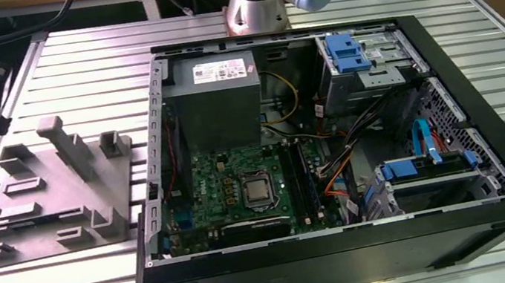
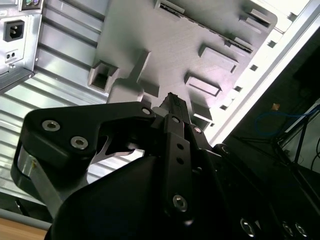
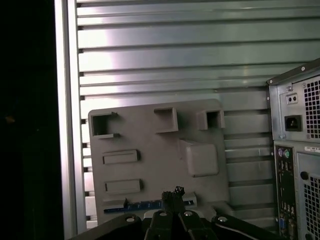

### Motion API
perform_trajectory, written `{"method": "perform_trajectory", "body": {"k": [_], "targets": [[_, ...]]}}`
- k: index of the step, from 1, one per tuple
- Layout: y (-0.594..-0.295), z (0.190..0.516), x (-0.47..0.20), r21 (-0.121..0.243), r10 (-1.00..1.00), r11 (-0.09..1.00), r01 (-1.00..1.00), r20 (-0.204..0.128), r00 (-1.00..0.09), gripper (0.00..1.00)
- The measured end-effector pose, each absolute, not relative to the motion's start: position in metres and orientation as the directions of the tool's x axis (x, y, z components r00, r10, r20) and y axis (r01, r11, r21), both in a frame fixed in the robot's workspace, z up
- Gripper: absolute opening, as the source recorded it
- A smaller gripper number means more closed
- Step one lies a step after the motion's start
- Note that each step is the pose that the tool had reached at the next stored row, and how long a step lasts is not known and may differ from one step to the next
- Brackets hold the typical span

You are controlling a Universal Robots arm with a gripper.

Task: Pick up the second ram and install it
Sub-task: 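Reach for the second ram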

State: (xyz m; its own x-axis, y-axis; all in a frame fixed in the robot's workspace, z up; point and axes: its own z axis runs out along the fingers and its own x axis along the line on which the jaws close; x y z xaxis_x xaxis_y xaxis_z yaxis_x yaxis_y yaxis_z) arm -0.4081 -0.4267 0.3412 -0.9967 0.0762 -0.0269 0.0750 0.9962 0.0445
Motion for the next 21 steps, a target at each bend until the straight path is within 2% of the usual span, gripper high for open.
{"method": "perform_trajectory", "body": {"k": [21], "targets": [[-0.446,0.325,-0.426,0.045,0.076,0.996,0.075,-0.027,-0.997,0.1]]}}
